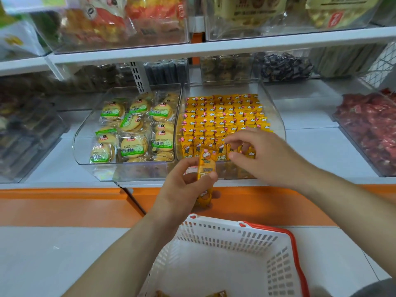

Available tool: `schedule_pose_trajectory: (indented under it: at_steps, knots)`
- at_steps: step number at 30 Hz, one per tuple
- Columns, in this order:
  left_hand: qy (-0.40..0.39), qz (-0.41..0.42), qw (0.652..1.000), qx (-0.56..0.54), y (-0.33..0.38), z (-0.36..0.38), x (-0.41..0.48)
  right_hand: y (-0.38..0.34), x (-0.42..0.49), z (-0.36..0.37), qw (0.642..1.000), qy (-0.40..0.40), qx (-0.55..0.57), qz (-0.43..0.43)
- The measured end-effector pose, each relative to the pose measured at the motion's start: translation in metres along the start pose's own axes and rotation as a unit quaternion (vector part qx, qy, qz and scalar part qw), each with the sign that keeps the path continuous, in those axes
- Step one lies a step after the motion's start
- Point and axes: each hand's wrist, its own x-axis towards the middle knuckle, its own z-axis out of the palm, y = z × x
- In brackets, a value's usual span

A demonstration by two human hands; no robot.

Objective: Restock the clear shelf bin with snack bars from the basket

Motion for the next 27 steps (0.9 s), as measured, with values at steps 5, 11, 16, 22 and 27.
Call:
schedule_pose_trajectory:
  at_steps: [5,11,16,22,27]
  knots:
    - [-0.001,-0.002,1.000,0.024,-0.002,0.007,0.000,-0.024,-0.006,0.019,0.964,-0.085,0.248,0.029]
    - [0.068,0.023,0.997,0.026,0.001,-0.004,0.005,-0.008,-0.001,0.010,0.941,-0.074,0.319,0.083]
    - [0.085,0.033,0.996,0.009,0.005,-0.007,0.009,-0.008,-0.008,0.013,0.945,-0.194,0.262,0.026]
    - [0.074,0.087,0.992,0.056,0.001,0.001,0.009,-0.018,0.003,0.014,0.945,-0.057,0.322,0.024]
    - [0.138,0.182,0.946,0.230,0.009,-0.009,0.021,-0.012,0.017,-0.003,0.955,0.092,0.282,-0.013]
